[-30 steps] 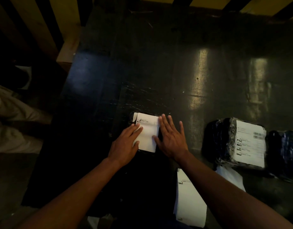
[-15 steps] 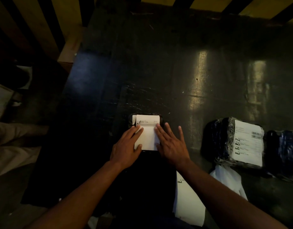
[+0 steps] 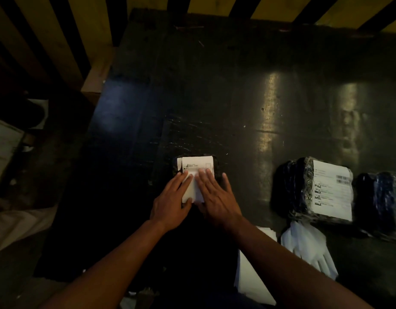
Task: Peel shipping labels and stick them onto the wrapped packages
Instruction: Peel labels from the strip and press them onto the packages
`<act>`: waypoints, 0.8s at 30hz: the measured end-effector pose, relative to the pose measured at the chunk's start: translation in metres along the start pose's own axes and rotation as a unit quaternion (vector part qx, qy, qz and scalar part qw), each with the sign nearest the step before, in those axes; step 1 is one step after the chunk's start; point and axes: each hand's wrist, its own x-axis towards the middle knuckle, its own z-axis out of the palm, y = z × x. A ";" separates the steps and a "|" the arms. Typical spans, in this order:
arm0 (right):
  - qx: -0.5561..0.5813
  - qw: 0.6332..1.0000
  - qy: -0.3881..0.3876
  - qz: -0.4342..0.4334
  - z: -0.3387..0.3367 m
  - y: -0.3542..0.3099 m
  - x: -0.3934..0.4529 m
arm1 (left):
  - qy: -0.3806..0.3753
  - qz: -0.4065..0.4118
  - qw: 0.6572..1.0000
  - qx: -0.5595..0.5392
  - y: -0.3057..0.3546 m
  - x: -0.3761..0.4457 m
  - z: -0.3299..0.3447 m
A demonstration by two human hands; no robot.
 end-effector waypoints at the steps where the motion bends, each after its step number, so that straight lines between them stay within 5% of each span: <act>1: -0.004 1.000 -0.011 0.017 -0.001 0.004 0.001 | -0.004 0.001 1.000 0.000 -0.001 0.000 -0.001; 9: 0.032 0.971 -0.024 0.237 -0.001 0.040 -0.030 | -0.009 -0.013 1.000 -0.017 0.002 -0.002 -0.003; 13: 0.031 0.987 0.088 0.127 -0.003 0.019 -0.040 | 0.009 -0.008 1.000 -0.017 0.000 -0.001 0.002; 17: 0.031 0.997 0.067 -0.026 0.006 -0.022 -0.012 | 0.010 0.002 1.000 -0.003 -0.004 0.001 0.006; 19: 0.013 1.000 0.010 -0.021 0.015 -0.020 -0.012 | 0.010 0.007 1.000 -0.001 -0.006 0.002 0.006; 24: -0.021 0.999 0.008 0.037 0.029 0.014 -0.050 | 0.020 0.015 1.000 -0.016 -0.009 0.002 0.006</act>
